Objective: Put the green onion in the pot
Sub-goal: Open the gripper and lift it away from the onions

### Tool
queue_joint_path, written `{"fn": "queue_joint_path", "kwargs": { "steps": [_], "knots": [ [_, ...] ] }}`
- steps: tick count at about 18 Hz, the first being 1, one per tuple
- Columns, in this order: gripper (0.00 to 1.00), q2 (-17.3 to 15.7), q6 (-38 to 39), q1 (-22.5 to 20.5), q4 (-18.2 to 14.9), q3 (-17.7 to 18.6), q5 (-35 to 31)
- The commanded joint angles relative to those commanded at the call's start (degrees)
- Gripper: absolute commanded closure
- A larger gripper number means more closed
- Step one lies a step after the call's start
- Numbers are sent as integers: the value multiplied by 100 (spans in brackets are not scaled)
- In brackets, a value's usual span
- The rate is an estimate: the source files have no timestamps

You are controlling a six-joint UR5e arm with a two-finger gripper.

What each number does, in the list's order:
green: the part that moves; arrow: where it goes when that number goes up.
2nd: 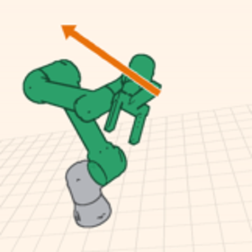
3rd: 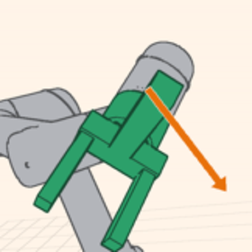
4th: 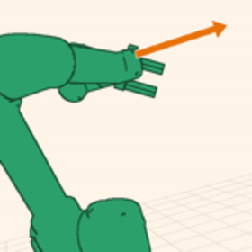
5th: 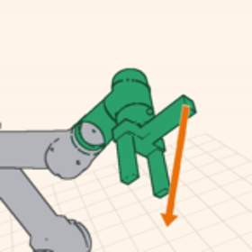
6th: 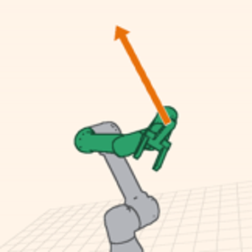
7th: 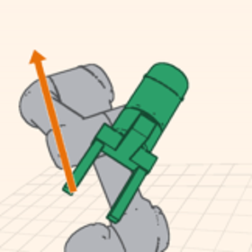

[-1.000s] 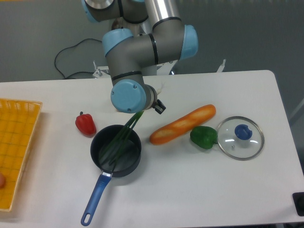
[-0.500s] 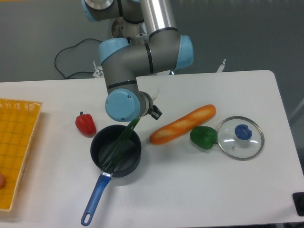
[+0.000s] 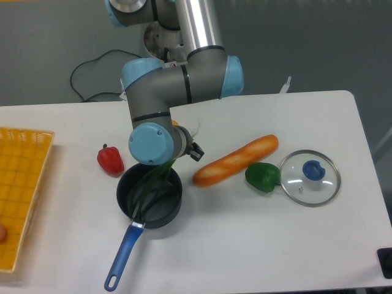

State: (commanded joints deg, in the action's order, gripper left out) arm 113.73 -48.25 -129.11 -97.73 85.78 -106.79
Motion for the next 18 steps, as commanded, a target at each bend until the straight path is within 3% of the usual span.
{"fn": "queue_joint_path", "kwargs": {
  "steps": [6, 9, 11, 12, 18],
  "knots": [
    [76, -35, -44, 0, -18, 18, -53],
    [60, -35, -44, 0, -18, 35, -62],
    [25, -26, -53, 0, -9, 35, -70],
    [0, -18, -61, 9, -9, 35, -70],
    [0, -53, -79, -17, -9, 18, -53]
  ]
}}
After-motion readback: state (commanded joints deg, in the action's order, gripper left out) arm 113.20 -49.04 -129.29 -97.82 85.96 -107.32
